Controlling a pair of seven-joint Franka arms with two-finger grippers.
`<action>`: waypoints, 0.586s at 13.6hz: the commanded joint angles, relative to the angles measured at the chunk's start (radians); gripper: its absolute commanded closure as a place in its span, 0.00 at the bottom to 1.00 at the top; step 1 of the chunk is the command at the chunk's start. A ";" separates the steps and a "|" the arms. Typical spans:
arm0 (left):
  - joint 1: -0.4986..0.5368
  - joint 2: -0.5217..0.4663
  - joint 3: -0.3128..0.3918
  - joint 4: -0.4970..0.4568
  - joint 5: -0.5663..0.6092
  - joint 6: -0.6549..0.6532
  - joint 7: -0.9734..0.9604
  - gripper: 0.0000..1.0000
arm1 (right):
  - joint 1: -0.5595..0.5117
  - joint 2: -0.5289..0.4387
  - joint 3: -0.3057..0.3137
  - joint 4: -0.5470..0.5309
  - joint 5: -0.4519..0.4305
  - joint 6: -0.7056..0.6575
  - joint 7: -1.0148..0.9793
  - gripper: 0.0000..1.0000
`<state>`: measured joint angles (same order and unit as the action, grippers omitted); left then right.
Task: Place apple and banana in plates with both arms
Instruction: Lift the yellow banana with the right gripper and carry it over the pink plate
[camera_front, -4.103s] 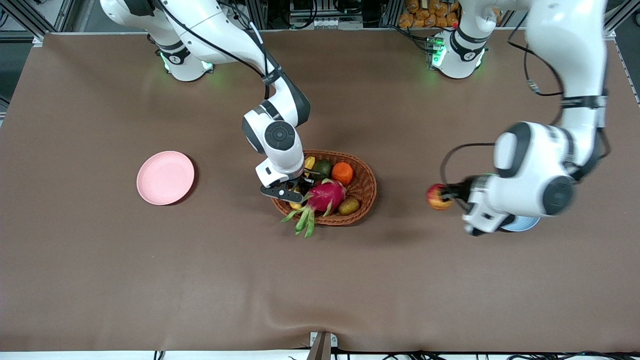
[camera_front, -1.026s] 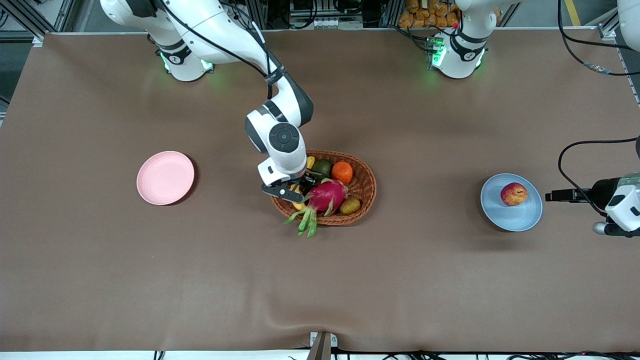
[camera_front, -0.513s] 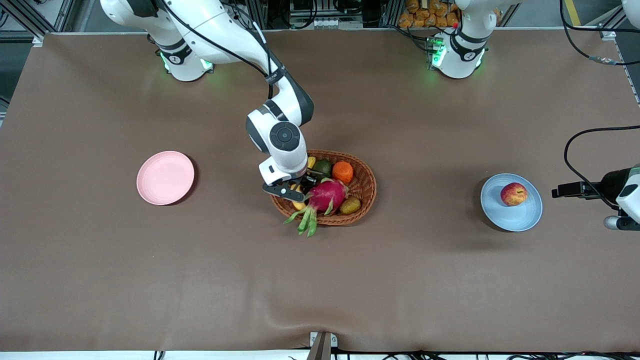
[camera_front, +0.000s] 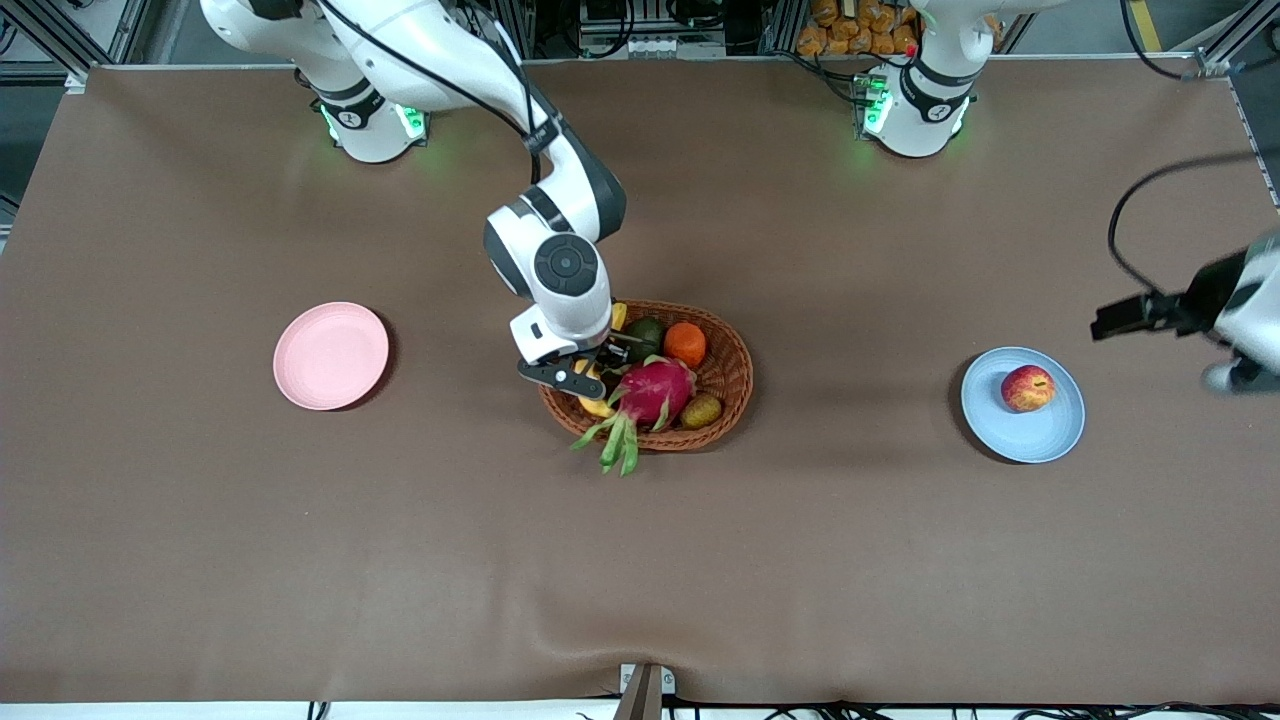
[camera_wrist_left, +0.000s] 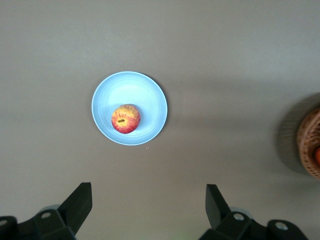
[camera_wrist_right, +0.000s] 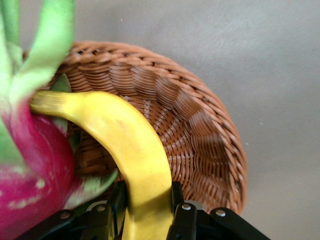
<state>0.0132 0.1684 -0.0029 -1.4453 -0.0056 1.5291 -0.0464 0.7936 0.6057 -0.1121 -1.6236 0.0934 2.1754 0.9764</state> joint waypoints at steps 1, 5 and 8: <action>0.008 -0.090 0.023 -0.021 0.019 -0.012 -0.006 0.00 | -0.020 -0.082 0.005 -0.007 0.012 -0.066 0.002 1.00; -0.001 -0.228 0.030 -0.041 0.018 -0.173 -0.110 0.00 | -0.109 -0.207 0.002 -0.010 0.011 -0.279 -0.105 1.00; -0.006 -0.271 0.030 -0.052 0.010 -0.210 -0.122 0.00 | -0.226 -0.274 -0.001 -0.036 -0.004 -0.403 -0.241 1.00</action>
<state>0.0138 -0.0656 0.0270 -1.4601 -0.0038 1.3214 -0.1508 0.6446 0.3922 -0.1259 -1.6158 0.0918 1.8207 0.8225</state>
